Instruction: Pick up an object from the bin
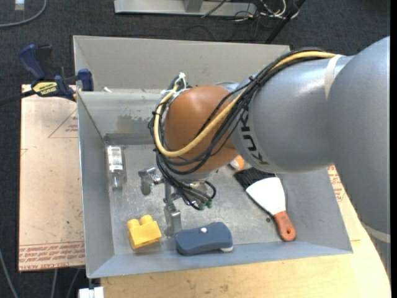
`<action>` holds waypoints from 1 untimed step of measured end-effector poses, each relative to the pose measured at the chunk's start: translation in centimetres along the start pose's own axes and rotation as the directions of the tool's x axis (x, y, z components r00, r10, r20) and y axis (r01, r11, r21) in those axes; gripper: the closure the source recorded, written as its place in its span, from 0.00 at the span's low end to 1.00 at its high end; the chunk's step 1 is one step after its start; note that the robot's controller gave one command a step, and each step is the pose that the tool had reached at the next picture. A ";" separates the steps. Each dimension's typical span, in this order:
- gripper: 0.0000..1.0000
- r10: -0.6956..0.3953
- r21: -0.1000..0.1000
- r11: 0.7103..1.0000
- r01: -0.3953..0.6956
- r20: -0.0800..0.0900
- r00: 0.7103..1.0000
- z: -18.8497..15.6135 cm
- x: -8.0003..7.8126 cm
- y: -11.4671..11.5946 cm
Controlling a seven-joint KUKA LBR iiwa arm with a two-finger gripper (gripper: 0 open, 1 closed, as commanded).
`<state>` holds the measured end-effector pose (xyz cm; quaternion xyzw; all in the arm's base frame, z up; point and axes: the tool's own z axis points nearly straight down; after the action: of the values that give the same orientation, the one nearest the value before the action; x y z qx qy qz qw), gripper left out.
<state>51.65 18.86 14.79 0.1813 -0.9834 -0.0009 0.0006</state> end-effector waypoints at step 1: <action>0.00 0.186 -0.001 0.982 -0.186 0.008 0.982 3.4 1.0 0.6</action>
Offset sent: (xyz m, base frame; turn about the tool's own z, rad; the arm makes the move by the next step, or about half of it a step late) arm -0.0229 0.0302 -0.0779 -0.2020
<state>50.47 19.05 11.41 0.0885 -0.9961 -0.0017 -0.0031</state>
